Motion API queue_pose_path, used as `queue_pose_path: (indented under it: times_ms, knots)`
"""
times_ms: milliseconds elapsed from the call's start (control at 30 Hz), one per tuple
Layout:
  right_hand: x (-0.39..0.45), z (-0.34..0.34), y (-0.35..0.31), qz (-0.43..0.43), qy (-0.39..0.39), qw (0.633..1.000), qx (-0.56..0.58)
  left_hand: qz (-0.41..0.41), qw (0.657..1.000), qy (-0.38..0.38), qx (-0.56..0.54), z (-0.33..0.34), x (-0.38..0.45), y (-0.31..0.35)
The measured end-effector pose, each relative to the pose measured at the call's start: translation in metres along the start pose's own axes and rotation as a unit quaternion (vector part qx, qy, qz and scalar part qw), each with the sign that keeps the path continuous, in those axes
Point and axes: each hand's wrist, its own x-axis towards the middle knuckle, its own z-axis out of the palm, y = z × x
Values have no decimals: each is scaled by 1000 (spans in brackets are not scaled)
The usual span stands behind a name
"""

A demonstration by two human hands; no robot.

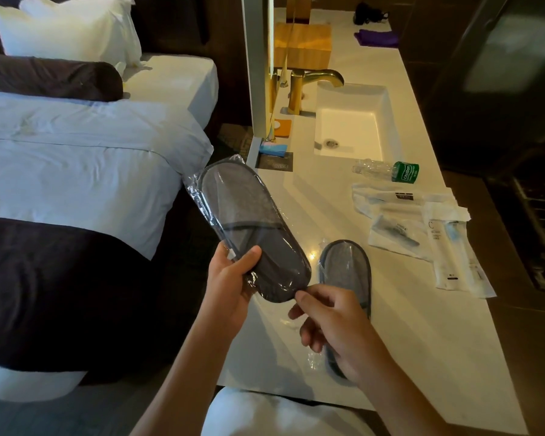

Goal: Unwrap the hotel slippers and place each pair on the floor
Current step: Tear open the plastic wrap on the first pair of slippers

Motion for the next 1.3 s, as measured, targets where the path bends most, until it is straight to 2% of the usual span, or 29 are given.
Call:
queue_pose_path:
  times_ms: [100,200,300,433,533,667,800,933,1033,1167,1300]
  knots:
    - [4,6,0,43,17,992,117,-7,999,-34,15,5,-3,-4]
    - [6,8,3,36,39,987,151,-26,998,-61,6,10,-4,-8]
    - [4,8,5,11,57,989,137,-48,997,-54,-23,14,3,-7]
    - [-2,5,16,20,78,990,115,-86,994,27,-65,18,28,4]
    - [-7,2,26,33,78,992,90,-90,992,65,-55,22,50,17]
    - [-14,-1,34,32,79,993,86,-77,995,53,-21,28,74,30]
    - [-16,-5,40,22,84,992,93,-74,994,72,28,35,98,35]
    - [-15,-4,39,9,94,990,104,-73,994,70,28,39,118,36]
    - [-11,-4,37,13,131,986,98,-77,996,47,30,41,125,32]
    - [-6,-6,41,34,172,978,110,-97,993,63,10,43,130,31]
    - [-4,-4,41,28,160,975,152,-95,993,68,29,44,131,25]
